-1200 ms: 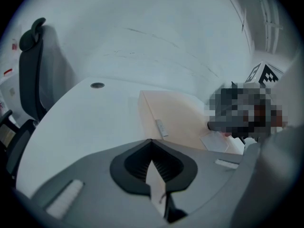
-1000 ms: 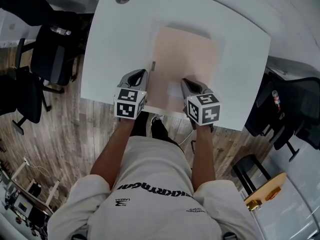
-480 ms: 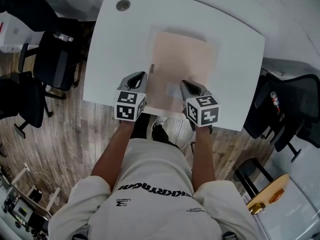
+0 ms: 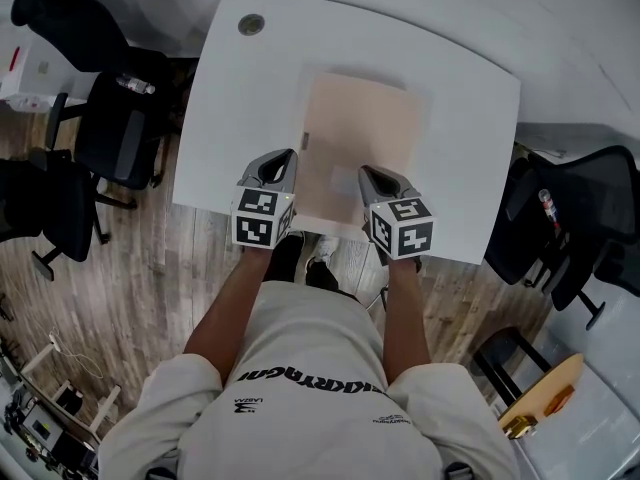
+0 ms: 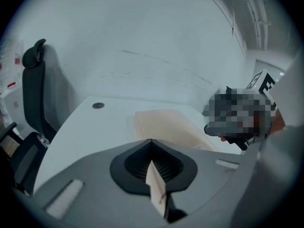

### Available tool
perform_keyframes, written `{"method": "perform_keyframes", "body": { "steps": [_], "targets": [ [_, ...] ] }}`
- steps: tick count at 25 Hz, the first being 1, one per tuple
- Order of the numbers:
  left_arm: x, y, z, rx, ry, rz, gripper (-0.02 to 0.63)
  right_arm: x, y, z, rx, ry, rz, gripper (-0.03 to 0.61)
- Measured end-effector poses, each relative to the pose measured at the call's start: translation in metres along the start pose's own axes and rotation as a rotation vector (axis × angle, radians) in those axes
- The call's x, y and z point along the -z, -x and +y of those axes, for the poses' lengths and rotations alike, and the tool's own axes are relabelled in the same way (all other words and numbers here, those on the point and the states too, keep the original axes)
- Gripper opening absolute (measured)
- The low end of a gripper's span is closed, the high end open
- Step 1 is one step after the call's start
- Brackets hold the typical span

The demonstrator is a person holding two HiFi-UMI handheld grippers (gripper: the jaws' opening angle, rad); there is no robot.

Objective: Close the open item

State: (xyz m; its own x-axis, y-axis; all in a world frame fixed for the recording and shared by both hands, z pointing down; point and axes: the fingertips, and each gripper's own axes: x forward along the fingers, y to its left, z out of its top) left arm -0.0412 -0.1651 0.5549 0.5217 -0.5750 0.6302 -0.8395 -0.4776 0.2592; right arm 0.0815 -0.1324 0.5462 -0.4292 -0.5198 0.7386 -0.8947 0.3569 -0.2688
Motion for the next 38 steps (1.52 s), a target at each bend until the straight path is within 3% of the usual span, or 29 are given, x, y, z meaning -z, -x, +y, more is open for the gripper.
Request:
{"method": "perform_keyframes", "body": {
  "steps": [17,38],
  "targets": [
    [-0.035,0.038,-0.046,0.027,-0.039,-0.105,0.000,-0.028,0.052,0.009,0.045,0.033,-0.184,0.000],
    [-0.076,0.105,-0.100,0.056,-0.106,-0.303,0.000,-0.056,0.127,0.024,0.080,-0.020,-0.479,0.000]
  ]
}}
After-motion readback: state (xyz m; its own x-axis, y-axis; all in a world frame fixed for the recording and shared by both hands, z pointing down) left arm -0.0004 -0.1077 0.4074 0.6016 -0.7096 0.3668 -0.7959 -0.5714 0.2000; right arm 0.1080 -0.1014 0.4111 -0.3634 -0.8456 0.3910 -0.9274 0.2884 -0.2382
